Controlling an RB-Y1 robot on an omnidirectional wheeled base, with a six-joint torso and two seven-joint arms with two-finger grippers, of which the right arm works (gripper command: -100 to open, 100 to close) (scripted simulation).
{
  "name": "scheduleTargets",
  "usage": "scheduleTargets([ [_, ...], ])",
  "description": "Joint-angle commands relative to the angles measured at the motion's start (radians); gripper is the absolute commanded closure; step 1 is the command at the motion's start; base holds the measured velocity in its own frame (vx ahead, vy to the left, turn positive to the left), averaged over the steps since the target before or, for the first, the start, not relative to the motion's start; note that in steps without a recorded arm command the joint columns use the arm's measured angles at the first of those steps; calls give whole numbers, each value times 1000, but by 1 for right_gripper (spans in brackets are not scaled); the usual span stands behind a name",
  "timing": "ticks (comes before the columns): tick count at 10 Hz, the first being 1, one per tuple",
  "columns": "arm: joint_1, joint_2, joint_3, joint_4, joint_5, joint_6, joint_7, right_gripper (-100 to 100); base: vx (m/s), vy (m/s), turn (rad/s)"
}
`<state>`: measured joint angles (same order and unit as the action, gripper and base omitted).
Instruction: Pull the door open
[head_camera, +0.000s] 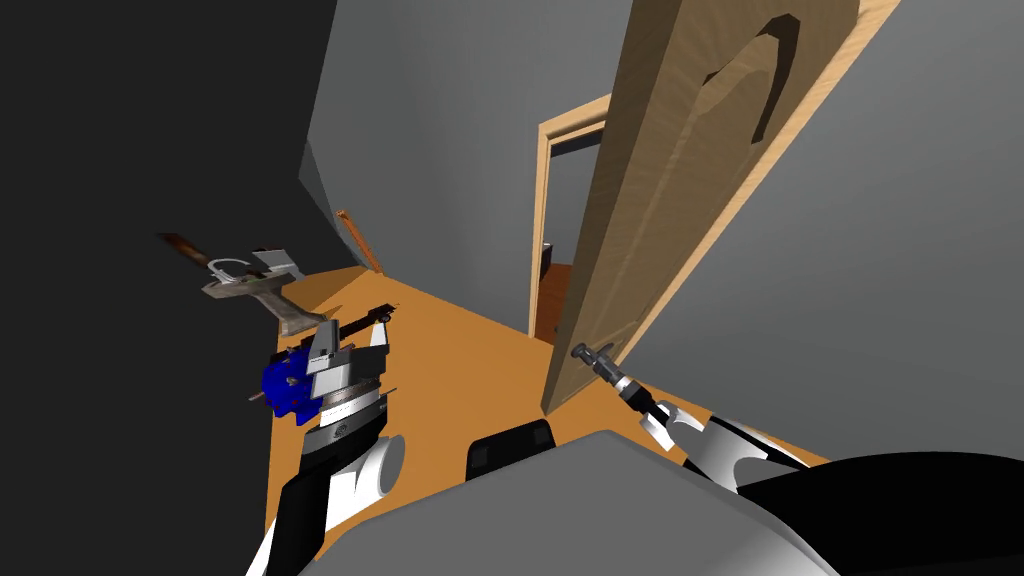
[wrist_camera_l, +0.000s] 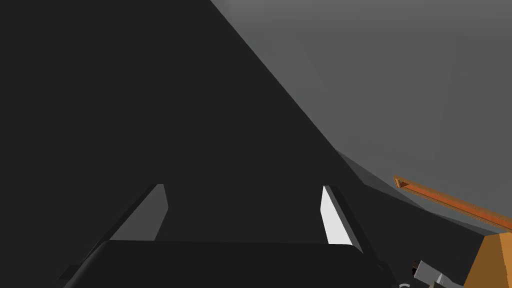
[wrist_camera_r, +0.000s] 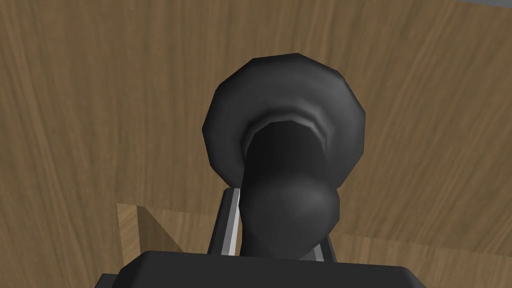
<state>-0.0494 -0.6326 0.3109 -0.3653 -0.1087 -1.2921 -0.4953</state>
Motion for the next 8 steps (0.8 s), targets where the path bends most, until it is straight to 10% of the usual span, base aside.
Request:
scheduleTargets([
  [1, 2, -1, 4, 4, -3, -11, 1, 100, -206, -104, 169],
  [8, 6, -11, 18, 36, -19, -53, -1, 100, -192, -101, 171],
])
